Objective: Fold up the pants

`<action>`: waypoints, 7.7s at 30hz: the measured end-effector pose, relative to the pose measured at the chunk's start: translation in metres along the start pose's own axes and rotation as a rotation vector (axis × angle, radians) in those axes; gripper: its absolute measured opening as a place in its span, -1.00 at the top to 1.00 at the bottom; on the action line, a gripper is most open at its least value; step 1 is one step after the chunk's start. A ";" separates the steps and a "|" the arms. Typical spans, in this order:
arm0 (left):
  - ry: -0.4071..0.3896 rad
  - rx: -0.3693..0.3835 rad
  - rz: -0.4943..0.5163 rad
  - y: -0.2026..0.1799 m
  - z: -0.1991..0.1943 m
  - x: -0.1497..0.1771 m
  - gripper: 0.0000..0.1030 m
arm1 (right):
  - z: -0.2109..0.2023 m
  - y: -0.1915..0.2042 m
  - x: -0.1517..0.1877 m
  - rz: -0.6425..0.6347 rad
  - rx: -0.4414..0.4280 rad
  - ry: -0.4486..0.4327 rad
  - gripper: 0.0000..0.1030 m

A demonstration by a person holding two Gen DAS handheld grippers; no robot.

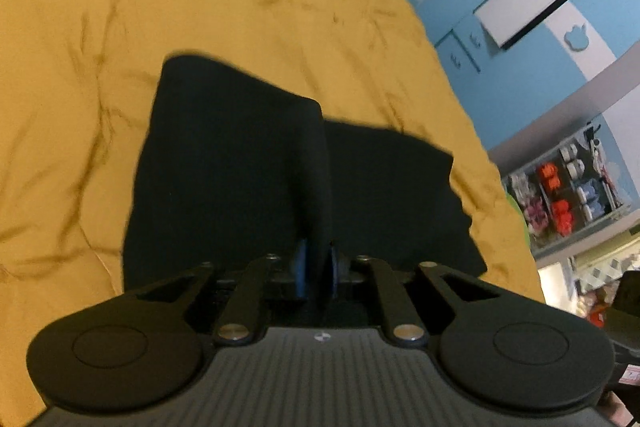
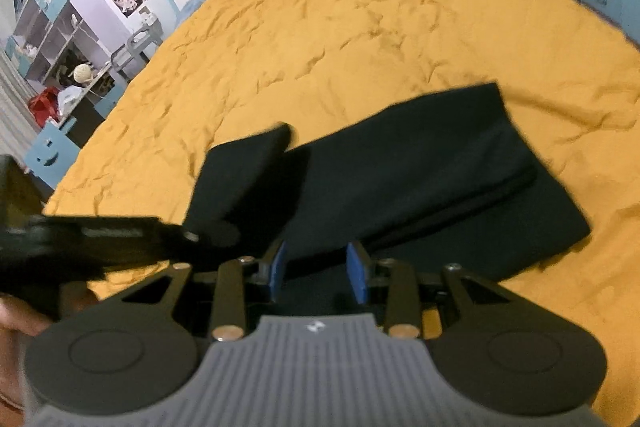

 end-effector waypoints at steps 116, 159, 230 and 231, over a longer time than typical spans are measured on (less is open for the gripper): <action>-0.083 -0.039 0.325 -0.054 -0.010 0.042 0.86 | -0.039 -0.090 -0.028 -0.270 0.202 -0.080 0.73; -0.101 0.076 -0.306 0.043 0.036 0.035 -0.14 | -0.021 -0.202 -0.030 0.398 -0.008 -0.038 -0.38; -0.119 0.013 -0.235 0.152 -0.140 0.090 0.28 | -0.036 0.004 0.112 0.390 -0.154 0.086 0.65; -0.120 -0.003 -0.220 0.151 -0.143 0.089 0.23 | -0.040 0.006 0.110 0.363 -0.136 0.079 0.60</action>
Point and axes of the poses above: each gripper's, at about its wrist camera, not at the fingertips, and z roughly the way its jaws point, y to its left, x to its underside, the point moved 3 cm from there along z, roughly the way its jaws point, and after that the axes turned 12 degrees about -y, right-handed, at the moved point
